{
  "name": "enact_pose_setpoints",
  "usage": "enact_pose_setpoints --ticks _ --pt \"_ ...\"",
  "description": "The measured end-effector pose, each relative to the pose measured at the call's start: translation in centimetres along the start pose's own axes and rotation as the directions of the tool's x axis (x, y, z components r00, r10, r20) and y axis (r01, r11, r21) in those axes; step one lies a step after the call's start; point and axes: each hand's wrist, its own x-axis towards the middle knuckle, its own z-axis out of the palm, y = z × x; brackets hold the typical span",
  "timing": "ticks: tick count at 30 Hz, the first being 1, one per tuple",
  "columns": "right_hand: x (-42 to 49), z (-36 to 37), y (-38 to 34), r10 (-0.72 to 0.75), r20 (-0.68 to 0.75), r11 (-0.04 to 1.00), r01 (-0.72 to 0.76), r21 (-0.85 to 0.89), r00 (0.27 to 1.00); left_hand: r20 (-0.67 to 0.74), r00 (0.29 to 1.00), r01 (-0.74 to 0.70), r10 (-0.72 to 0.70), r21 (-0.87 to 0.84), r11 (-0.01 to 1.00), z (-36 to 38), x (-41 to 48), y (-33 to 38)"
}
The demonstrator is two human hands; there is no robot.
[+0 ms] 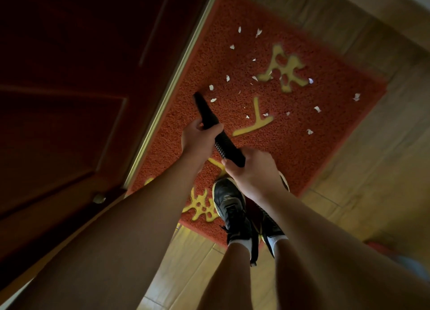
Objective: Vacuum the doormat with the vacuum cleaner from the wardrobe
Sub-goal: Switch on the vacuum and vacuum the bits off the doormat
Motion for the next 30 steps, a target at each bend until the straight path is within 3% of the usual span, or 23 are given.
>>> enact_pose_setpoints --ticks 12,30 --pt "-0.5 -1.2 1.2 0.031 -0.022 0.998 -0.03 0.059 0.999 0.055 0.998 -0.036 0.036 0.002 0.999 2.1 0.2 0.7" --pt "-2.4 -1.1 2.2 0.046 -0.002 0.999 -0.046 0.002 0.999 0.039 0.999 -0.018 0.017 0.013 1.0 2.7 -1.5 -1.3"
